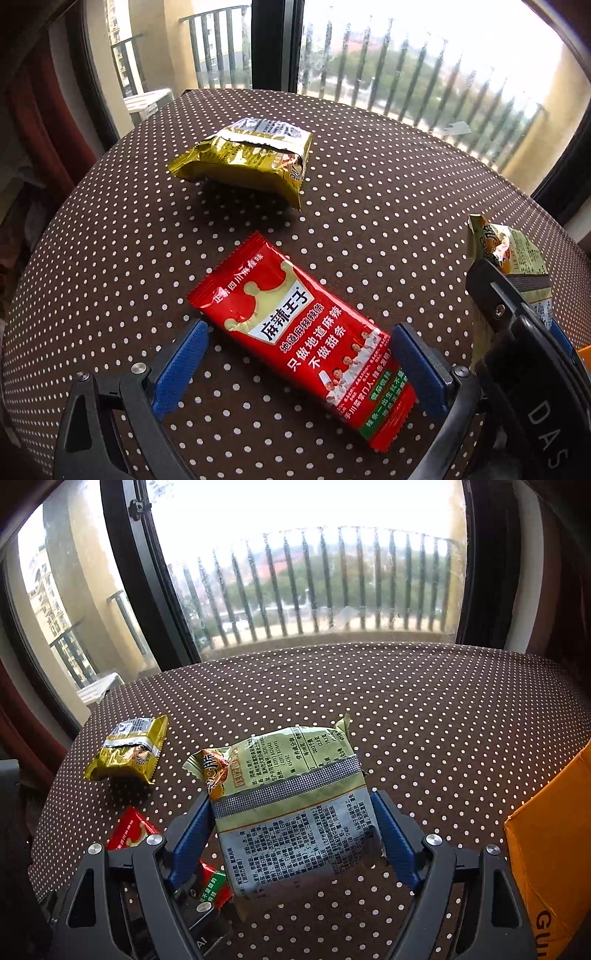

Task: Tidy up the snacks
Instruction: 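Grasp the red spicy-strip packet with the left tool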

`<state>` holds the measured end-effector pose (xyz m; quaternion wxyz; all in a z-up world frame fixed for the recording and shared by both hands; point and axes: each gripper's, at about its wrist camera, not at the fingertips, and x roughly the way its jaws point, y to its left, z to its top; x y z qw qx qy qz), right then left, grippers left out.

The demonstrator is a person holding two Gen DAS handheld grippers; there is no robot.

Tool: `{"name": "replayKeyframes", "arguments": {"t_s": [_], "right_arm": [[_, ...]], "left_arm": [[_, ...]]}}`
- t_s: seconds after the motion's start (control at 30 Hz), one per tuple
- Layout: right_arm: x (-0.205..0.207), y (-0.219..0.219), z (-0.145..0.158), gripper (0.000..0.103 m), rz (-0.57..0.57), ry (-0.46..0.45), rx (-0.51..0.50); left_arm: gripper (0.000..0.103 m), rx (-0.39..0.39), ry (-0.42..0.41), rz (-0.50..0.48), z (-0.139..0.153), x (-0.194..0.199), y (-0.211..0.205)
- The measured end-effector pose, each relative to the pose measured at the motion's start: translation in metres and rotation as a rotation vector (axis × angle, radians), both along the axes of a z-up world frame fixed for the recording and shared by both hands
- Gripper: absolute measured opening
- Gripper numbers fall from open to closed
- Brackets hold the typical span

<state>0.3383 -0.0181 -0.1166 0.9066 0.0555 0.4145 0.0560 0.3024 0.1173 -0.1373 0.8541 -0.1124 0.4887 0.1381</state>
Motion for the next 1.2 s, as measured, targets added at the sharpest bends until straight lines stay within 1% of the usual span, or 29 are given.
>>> {"name": "replayKeyframes", "arguments": {"t_s": [0.07,0.13,0.17,0.3,0.37,0.43,0.6,0.7,0.8,0.9,0.97,1.2], "right_arm": [[0.002,-0.002,-0.004,0.084,-0.003,0.012,0.013],[0.002,-0.006,-0.005,0.084,-0.007,0.012,0.008],[0.002,-0.008,-0.006,0.084,-0.008,0.013,0.005],[0.006,-0.010,-0.012,0.084,-0.004,0.030,0.012],[0.006,-0.011,-0.013,0.084,-0.002,0.034,0.009],[0.007,-0.011,-0.013,0.084,0.005,0.036,0.009],[0.003,-0.002,-0.016,0.084,0.037,0.039,-0.005],[-0.001,-0.003,-0.015,0.084,0.043,0.041,-0.005],[-0.005,-0.006,-0.014,0.084,0.044,0.046,-0.009],[-0.012,-0.008,-0.015,0.084,0.045,0.049,-0.011],[-0.016,-0.009,-0.015,0.084,0.044,0.052,-0.015],[-0.039,-0.014,-0.017,0.084,0.054,0.056,-0.026]], "left_arm": [[0.100,0.020,-0.020,0.014,-0.001,-0.002,-0.003],[0.100,0.003,-0.009,0.007,-0.007,-0.002,-0.006],[0.098,0.024,-0.015,0.008,-0.007,-0.002,-0.008],[0.097,0.055,-0.041,0.006,-0.012,-0.001,-0.008],[0.090,0.066,-0.067,-0.019,-0.012,-0.002,-0.009],[0.086,0.066,-0.074,-0.054,-0.011,-0.004,-0.010],[0.078,0.067,-0.088,-0.086,-0.011,-0.008,-0.008],[0.067,0.069,-0.101,-0.109,-0.010,-0.012,-0.009],[0.060,0.070,-0.110,-0.130,-0.010,-0.014,-0.012],[0.056,0.076,-0.119,-0.150,-0.010,-0.018,-0.015],[0.051,0.082,-0.124,-0.166,-0.011,-0.023,-0.018],[0.044,0.072,-0.138,-0.197,-0.015,-0.043,-0.025]]}}
